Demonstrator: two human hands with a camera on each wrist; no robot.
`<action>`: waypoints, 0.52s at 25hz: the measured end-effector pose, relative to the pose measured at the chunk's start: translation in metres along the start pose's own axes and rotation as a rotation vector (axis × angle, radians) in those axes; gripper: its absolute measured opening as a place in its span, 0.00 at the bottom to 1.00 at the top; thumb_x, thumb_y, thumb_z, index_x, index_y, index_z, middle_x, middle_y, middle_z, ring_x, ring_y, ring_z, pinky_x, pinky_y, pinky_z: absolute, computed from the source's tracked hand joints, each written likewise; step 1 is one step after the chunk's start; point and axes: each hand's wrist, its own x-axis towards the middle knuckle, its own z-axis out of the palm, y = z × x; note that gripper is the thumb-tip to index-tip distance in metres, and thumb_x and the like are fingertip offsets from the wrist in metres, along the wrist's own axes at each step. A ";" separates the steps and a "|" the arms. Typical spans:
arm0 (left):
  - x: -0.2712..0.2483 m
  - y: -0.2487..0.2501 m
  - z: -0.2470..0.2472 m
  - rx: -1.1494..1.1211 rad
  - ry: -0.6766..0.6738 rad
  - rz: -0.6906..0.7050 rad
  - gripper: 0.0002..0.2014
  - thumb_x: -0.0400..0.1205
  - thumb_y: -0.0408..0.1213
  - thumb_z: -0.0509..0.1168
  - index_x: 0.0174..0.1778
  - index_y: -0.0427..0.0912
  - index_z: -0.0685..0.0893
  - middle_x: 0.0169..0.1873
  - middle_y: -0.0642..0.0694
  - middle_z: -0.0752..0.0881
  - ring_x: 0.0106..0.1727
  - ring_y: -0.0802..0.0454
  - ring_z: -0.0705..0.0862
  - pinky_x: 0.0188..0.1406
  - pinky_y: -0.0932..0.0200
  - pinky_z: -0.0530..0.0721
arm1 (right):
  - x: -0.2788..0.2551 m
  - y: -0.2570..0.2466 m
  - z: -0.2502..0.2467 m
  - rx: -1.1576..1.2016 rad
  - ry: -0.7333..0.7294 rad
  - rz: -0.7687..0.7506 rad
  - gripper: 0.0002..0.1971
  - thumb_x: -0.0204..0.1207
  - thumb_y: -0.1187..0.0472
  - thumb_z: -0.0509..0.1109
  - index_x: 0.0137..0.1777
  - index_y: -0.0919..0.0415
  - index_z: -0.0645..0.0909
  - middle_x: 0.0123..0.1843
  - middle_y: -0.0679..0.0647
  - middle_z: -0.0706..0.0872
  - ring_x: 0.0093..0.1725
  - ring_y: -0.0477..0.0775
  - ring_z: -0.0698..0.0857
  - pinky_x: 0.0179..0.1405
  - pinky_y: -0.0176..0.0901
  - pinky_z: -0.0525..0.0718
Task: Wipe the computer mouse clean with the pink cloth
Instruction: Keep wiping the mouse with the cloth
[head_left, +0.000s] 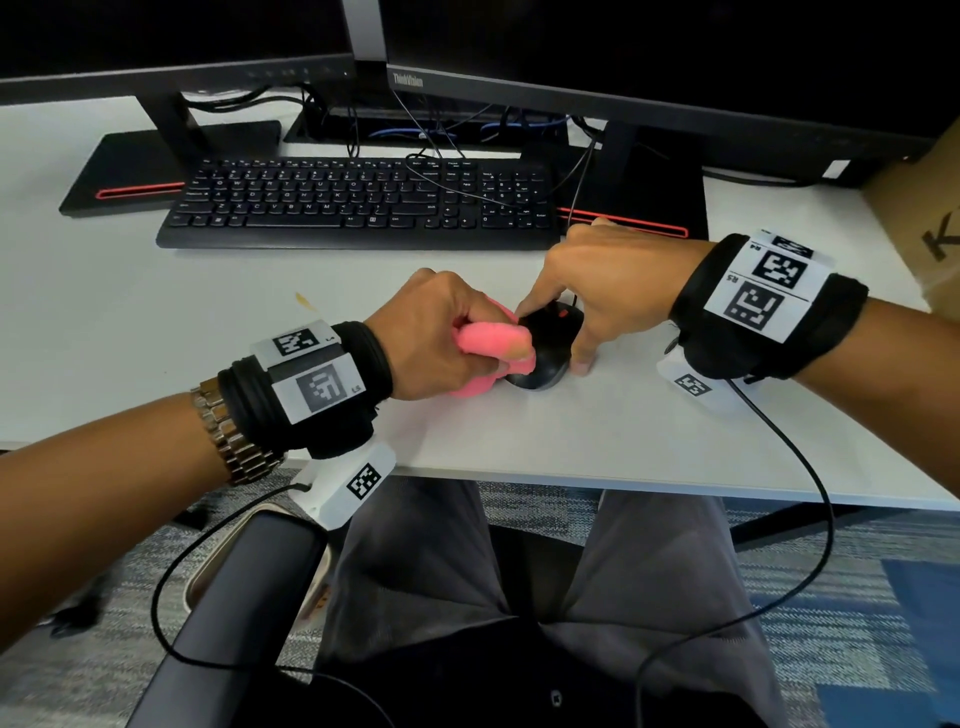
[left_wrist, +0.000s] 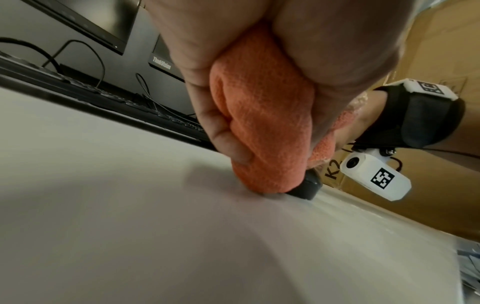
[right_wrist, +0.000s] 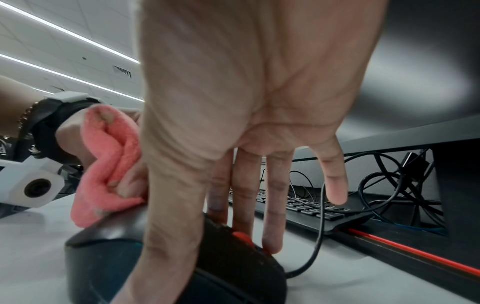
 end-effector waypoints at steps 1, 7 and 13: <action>-0.001 0.001 0.001 0.016 -0.021 0.014 0.06 0.72 0.36 0.74 0.41 0.50 0.94 0.40 0.51 0.93 0.45 0.49 0.90 0.45 0.55 0.86 | 0.000 -0.001 -0.001 0.006 -0.002 0.004 0.36 0.56 0.45 0.91 0.68 0.36 0.88 0.49 0.40 0.95 0.35 0.36 0.75 0.46 0.47 0.75; 0.002 -0.003 -0.010 -0.074 0.035 -0.022 0.08 0.71 0.40 0.74 0.44 0.46 0.94 0.41 0.49 0.94 0.45 0.46 0.90 0.50 0.49 0.89 | -0.001 0.000 -0.001 -0.017 -0.009 0.029 0.36 0.59 0.46 0.90 0.71 0.39 0.86 0.33 0.32 0.80 0.34 0.34 0.70 0.42 0.45 0.67; 0.010 -0.004 -0.012 0.019 -0.039 -0.027 0.07 0.71 0.41 0.75 0.44 0.49 0.95 0.41 0.58 0.93 0.45 0.56 0.91 0.50 0.56 0.88 | 0.000 0.001 -0.001 -0.021 -0.017 0.018 0.36 0.60 0.46 0.89 0.71 0.38 0.86 0.35 0.35 0.80 0.35 0.35 0.71 0.43 0.44 0.67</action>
